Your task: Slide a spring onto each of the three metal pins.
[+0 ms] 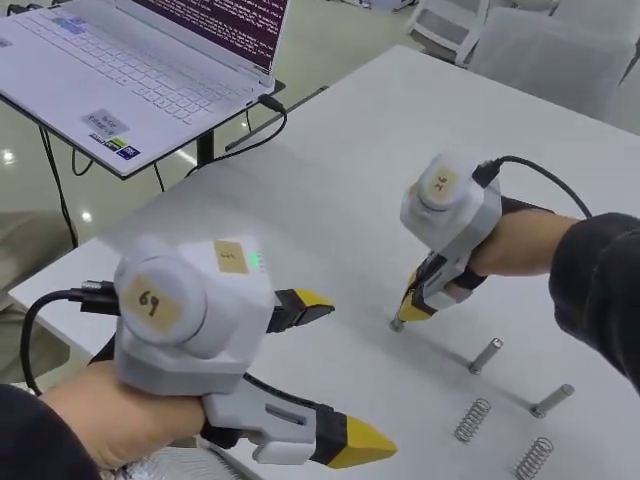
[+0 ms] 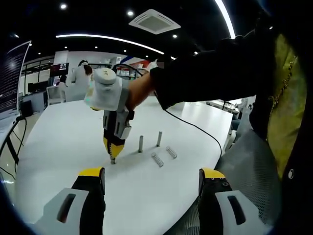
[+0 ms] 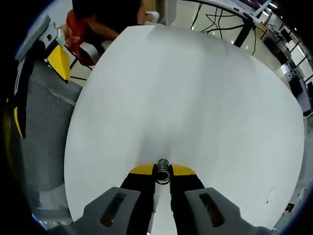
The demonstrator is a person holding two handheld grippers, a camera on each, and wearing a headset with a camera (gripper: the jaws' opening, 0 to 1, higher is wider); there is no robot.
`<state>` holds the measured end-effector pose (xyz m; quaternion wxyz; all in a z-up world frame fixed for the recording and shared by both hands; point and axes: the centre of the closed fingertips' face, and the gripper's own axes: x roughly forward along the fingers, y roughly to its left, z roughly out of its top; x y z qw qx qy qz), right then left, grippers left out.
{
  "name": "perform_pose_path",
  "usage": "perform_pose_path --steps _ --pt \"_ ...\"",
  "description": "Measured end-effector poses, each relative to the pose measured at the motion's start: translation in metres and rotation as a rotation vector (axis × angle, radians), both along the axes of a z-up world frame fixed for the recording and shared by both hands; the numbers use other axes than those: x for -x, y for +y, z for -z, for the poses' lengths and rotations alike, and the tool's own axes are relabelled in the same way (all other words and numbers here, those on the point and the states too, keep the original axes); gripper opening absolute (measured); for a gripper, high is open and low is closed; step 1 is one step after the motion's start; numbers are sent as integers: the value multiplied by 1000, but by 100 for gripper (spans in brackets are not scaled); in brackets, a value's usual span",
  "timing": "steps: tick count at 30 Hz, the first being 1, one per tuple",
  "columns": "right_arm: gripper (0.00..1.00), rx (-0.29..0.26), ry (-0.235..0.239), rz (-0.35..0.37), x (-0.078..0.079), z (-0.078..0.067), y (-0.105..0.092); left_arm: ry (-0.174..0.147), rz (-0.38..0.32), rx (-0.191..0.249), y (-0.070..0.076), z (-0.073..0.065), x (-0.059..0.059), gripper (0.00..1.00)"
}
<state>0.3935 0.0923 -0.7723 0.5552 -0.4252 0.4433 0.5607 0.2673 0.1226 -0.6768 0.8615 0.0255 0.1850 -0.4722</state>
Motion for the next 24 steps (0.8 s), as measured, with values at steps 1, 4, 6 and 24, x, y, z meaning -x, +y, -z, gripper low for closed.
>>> perform_pose_path --steps 1,4,6,24 --pt "8 -1 -1 0 0 1 0 0 0 0 0 0 0 75" --pt "8 -2 -2 4 0 3 0 2 0 0 1 0 0 75" --pt "8 -3 -1 5 0 5 0 2 0 0 1 0 0 75" --pt "14 -7 -3 -14 -4 14 0 3 0 0 1 0 0 74"
